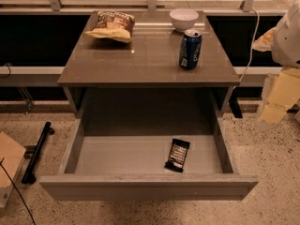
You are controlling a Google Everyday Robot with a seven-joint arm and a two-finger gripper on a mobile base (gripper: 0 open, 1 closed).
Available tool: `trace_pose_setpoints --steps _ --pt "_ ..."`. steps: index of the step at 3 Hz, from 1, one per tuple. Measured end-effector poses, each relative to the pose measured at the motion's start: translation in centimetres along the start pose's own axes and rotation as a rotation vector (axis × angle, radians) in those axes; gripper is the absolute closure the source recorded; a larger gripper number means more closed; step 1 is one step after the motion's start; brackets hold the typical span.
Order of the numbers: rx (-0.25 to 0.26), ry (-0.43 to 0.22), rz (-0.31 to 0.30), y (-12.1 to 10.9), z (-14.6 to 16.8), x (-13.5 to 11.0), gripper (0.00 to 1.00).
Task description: Pick rxbar chocolate from top drawer and place on counter
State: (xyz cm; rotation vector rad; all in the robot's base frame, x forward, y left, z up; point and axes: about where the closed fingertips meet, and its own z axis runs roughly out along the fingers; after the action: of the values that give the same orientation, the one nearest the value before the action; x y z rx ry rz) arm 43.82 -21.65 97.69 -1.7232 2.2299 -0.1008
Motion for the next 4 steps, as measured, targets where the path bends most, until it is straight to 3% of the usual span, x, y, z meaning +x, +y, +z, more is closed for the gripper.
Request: trace_pose_setpoints --steps 1,2,4 --pt "0.000 0.000 0.000 0.0 0.0 0.0 0.00" --pt "-0.008 -0.058 -0.022 0.2 0.9 -1.0 0.00" --pt "-0.022 -0.243 -0.056 1.3 4.1 -3.2 0.00"
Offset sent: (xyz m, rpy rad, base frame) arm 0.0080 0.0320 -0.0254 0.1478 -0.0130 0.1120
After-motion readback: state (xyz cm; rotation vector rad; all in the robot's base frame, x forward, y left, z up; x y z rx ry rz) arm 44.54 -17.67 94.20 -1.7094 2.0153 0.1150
